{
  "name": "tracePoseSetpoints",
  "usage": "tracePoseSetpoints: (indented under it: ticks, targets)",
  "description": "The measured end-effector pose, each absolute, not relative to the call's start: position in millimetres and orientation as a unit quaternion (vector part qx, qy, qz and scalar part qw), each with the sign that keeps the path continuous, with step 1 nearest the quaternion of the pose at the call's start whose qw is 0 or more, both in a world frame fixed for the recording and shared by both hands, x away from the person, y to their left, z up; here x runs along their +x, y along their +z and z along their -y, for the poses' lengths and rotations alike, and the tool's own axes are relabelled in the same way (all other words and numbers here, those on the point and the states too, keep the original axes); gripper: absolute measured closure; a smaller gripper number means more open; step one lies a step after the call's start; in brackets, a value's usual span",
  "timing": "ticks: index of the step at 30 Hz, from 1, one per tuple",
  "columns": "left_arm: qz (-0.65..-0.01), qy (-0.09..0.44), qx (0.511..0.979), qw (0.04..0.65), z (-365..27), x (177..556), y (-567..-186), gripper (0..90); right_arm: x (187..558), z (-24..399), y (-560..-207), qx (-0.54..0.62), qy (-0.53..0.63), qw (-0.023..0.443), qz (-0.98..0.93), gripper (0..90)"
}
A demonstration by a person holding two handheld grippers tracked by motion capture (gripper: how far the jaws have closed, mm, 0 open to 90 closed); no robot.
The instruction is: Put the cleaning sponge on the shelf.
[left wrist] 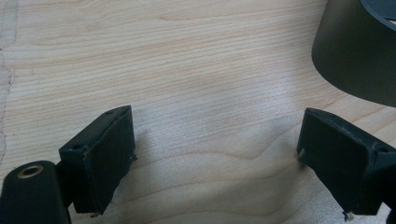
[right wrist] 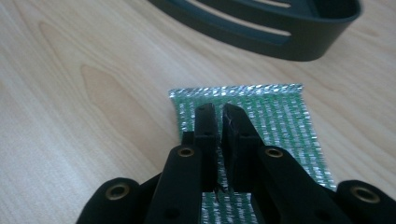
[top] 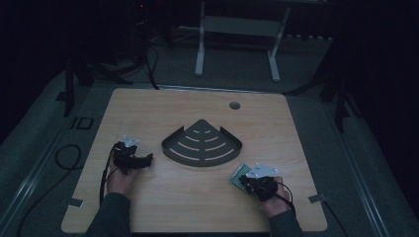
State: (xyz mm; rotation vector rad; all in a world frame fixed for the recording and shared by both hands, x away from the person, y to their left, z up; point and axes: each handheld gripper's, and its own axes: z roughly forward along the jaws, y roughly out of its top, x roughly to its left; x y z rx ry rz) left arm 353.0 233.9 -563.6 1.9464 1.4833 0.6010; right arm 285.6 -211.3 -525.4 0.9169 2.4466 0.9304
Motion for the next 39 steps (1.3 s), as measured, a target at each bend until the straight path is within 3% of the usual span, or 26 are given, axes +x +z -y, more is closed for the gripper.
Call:
tracePoseSetpoints:
  ticks: [20,39]
  targets:
    - [-0.560,0.227,0.736,0.306,-234,353,-564,11.6,319,251,-509,0.355,0.298,0.200,-0.863,78.3]
    - [-0.560,0.227,0.736,0.306,-234,353,-564,11.6,330,259,-523,0.366,0.292,0.145,-0.872,75.2]
